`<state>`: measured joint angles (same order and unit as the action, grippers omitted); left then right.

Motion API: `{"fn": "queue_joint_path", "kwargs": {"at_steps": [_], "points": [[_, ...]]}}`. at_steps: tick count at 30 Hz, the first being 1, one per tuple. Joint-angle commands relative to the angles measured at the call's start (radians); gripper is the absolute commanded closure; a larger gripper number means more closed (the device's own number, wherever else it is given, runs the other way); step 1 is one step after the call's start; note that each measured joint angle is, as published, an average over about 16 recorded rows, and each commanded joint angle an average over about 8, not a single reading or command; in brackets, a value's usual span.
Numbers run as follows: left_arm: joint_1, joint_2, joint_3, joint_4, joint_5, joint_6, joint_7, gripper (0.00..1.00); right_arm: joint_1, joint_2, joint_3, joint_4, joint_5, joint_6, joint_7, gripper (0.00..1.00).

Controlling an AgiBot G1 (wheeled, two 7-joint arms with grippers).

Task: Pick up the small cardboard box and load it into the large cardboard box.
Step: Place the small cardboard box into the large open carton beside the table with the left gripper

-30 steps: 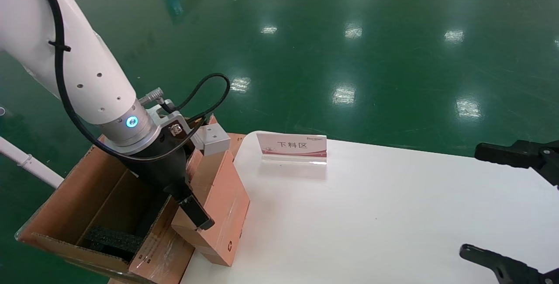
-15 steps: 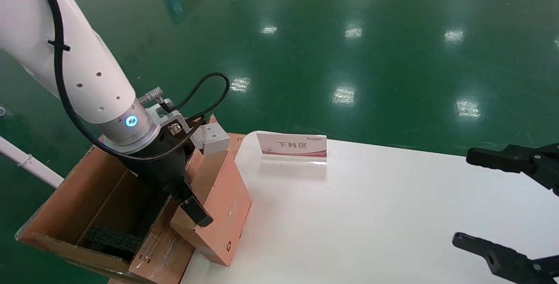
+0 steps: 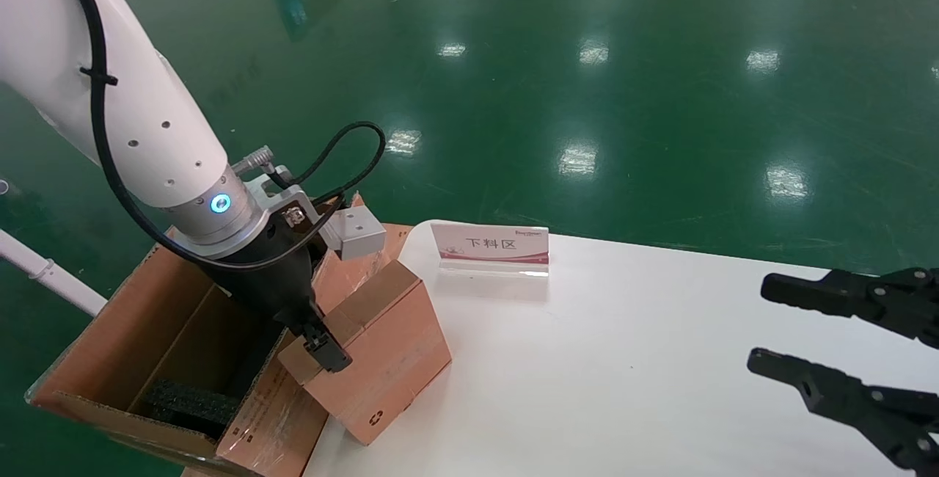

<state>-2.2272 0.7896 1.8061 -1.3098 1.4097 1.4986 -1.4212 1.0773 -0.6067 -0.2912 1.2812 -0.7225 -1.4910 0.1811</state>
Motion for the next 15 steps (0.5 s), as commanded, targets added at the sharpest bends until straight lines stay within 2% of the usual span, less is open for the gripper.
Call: {"fn": "queue_joint_path", "kwargs": {"at_steps": [1,6,7,15], "points": [[0.0,0.0,0.0,0.0,0.0,0.0,0.0,1.0,0.0,0.0,0.0,0.0,0.0,0.0,0.0,0.72],[-0.001,0.0,0.0,0.0,0.0,0.0,0.0,1.0,0.0,0.0,0.0,0.0,0.0,0.0,0.0,0.1],[-0.002,0.0,-0.001,0.001,0.001,-0.001,0.0,1.0,0.0,0.0,0.0,0.0,0.0,0.0,0.0,0.0],[-0.101,-0.043,-0.073,0.005,-0.046,-0.022,0.036,1.0,0.0,0.0,0.0,-0.001,0.0,0.0,0.0,0.0]]}}
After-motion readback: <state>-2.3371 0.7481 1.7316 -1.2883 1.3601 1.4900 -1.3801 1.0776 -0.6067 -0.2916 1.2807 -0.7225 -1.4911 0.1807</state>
